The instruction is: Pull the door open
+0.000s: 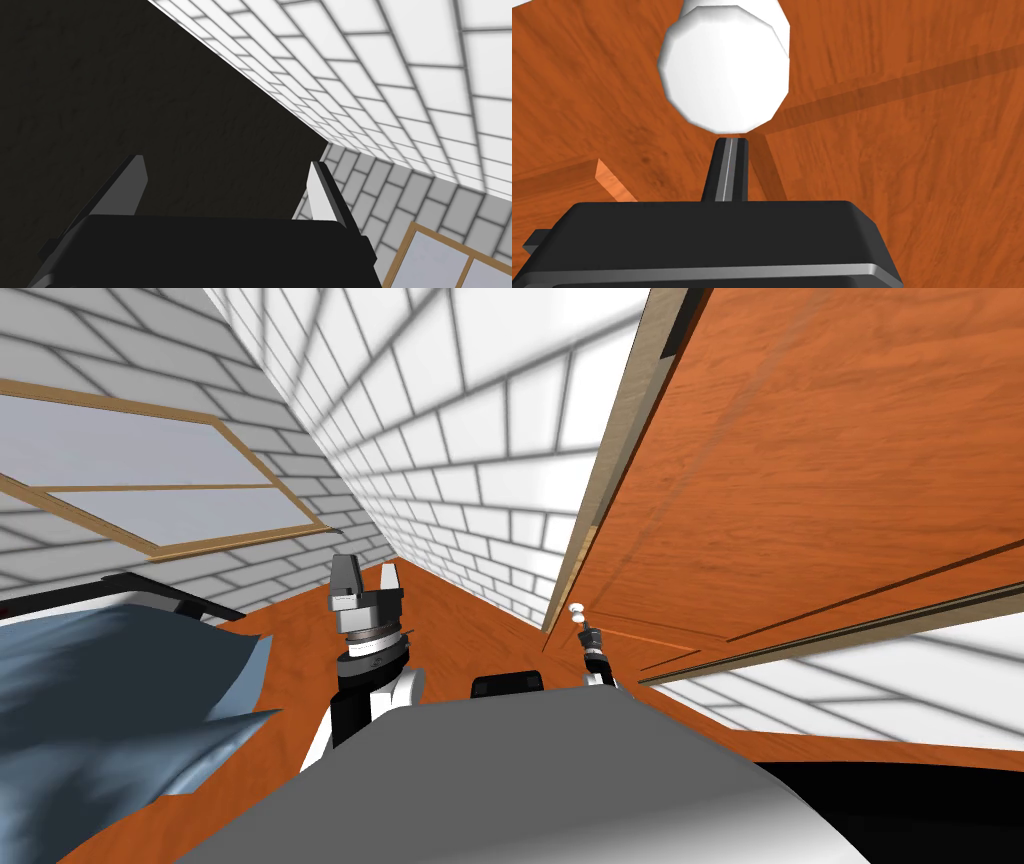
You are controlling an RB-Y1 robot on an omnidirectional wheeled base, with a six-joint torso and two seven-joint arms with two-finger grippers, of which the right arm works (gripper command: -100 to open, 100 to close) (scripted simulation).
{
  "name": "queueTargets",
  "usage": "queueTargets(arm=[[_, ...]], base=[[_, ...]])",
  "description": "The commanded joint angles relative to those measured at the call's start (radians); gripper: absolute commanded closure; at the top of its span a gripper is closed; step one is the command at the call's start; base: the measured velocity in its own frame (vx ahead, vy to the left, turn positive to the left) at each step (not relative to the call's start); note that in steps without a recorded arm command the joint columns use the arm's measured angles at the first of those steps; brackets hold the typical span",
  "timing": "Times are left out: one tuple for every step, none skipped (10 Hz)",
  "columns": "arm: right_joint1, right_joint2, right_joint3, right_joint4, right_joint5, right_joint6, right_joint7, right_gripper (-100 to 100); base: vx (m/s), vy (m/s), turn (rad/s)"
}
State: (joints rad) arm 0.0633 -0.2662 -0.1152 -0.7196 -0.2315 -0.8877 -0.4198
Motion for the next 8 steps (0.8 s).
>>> queueTargets(arm=[[-0.008,0.008,0.01,-0.004,-0.017,0.0,-0.036,-100],[-0.01,0.011,0.014,-0.006,-0.029,0.002,-0.06,-100],[-0.013,0.014,0.02,-0.008,-0.044,0.004,-0.091,-100],[-0.016,0.018,0.026,-0.01,-0.06,0.007,-0.117,-100],[-0.016,0.018,0.026,-0.01,-0.06,0.007,-0.125,-100],[-0.019,0.023,0.032,-0.012,-0.079,0.01,-0.163,-100],[-0.023,0.027,0.039,-0.014,-0.097,0.013,-0.19,-100],[-0.023,0.027,0.039,-0.014,-0.097,0.013,-0.202,-100]], base=[[-0.058,-0.009,0.011],[-0.048,0.017,0.056],[-0.054,0.02,0.033],[-0.068,0.009,0.02],[-0.051,0.001,0.007],[-0.046,-0.003,0.021],[-0.062,-0.002,0.033],[-0.047,-0.007,0.01]])
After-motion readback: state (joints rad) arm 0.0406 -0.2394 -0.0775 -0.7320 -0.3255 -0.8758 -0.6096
